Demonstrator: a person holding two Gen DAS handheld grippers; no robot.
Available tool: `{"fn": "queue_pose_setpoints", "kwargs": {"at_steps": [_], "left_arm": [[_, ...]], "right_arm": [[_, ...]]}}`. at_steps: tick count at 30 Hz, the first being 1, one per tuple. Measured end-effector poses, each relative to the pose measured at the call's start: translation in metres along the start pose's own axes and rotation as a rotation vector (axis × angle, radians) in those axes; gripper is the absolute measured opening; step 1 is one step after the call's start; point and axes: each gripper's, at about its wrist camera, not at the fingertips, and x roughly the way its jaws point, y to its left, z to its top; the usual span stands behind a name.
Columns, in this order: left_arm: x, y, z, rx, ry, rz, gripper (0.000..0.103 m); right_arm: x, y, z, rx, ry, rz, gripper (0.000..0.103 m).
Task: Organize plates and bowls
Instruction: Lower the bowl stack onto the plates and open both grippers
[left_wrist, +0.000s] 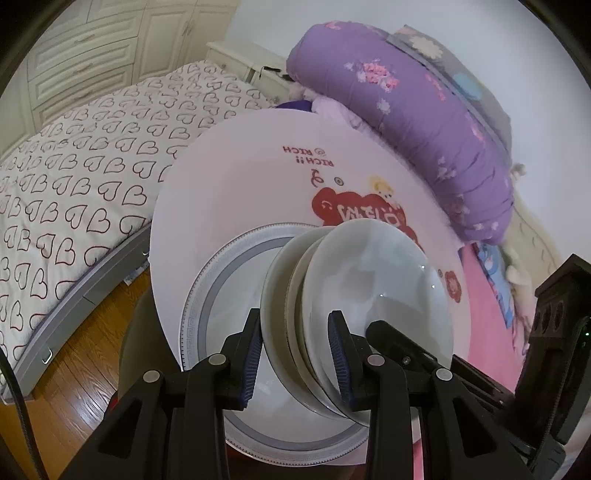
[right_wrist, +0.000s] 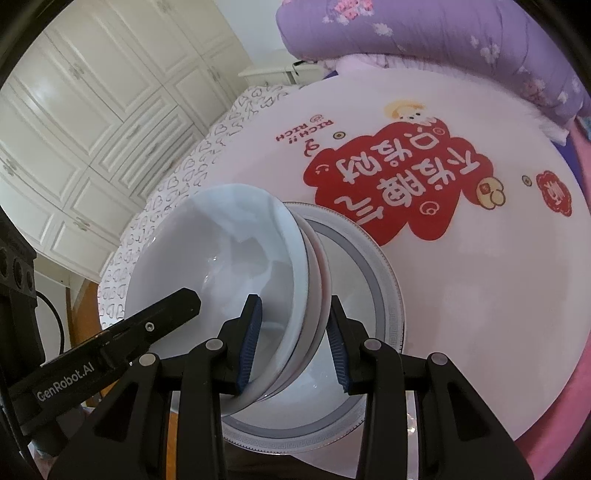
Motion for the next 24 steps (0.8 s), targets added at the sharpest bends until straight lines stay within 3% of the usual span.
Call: {"fn": "queue_pose_setpoints", "kwargs": {"at_steps": [4,6,7,10,11,13,17,24], "left_arm": [[0.001,0.004,-0.002,0.014,-0.003,-0.007,0.032],[-0.004,0.005,-0.004,0.027,-0.023,0.000,0.037],[-0.010,0.006,-0.006,0.040,-0.045,0.013,0.040],[-0.027,0.009,-0.007,0.052,-0.110,0.057,0.082],[-0.033,0.011,-0.008,0.051,-0.132,0.065,0.102],[-0.045,0.013,-0.010,0.055,-0.193,0.083,0.102],[-0.058,0.010,-0.016,0.089,-0.219,0.097,0.102],[-0.099,-0.008,-0.054,0.189,-0.346,0.116,0.102]], "right_arm": [[0.000,0.004,-0.002,-0.017,-0.002,0.003,0.044],[-0.001,0.005,-0.003,-0.020,-0.017,0.003,0.051],[-0.002,0.004,-0.003,-0.013,-0.028,0.001,0.061],[-0.011,-0.007,-0.002,0.043,-0.080,0.010,0.095],[-0.015,-0.011,-0.002,0.056,-0.097,0.022,0.103],[-0.022,-0.013,-0.002,0.060,-0.123,0.041,0.103],[-0.037,-0.009,-0.002,0.047,-0.168,0.035,0.103],[-0.076,-0.001,-0.008,0.037,-0.279,0.029,0.103]]}}
